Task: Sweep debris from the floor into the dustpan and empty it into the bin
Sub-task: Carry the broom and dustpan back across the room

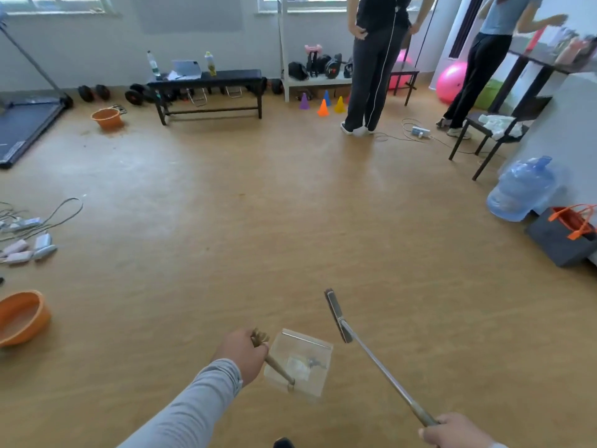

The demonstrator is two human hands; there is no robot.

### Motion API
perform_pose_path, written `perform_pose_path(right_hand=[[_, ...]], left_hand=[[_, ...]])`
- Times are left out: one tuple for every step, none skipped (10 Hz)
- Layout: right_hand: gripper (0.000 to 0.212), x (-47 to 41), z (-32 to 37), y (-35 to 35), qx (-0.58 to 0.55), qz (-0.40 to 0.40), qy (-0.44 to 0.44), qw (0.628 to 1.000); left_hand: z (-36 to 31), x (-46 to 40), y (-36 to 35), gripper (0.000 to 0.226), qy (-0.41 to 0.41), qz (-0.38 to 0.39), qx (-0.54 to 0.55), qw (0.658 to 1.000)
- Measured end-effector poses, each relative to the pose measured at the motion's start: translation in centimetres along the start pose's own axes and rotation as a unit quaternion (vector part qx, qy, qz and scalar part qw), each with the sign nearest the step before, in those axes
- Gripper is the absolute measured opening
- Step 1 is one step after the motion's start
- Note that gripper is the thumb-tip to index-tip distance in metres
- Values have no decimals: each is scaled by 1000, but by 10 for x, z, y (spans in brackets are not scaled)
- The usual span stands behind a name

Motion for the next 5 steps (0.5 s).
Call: perform_pose_path(right_hand=[[30, -45, 23, 16, -214, -250, -83, 941], [32, -33, 39, 18, -276, -181, -93, 939], [43, -11, 32, 11, -56, 27, 18, 998], [37, -33, -7, 23, -1, -26, 18, 999], [43, -42, -43, 36, -3, -21, 26, 999]], left_hand=[[8, -8, 10, 8, 5, -1, 27, 1000], [4, -19, 18, 10, 3, -3, 17, 1000], [-7, -26, 15, 17, -10, 1, -18, 1000], [-29, -26, 4, 20, -33, 16, -44, 998], [-59, -22, -9, 19, -56, 28, -62, 996]])
Point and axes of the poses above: each hand's wrist, its own x-axis away from the middle knuckle, its own y-axis out of the back of the hand, z = x × y, the point moved 3 cm from there along -x, towards the middle knuckle, and after that the axes turned 11 degrees about x, right-handed, at the moved point
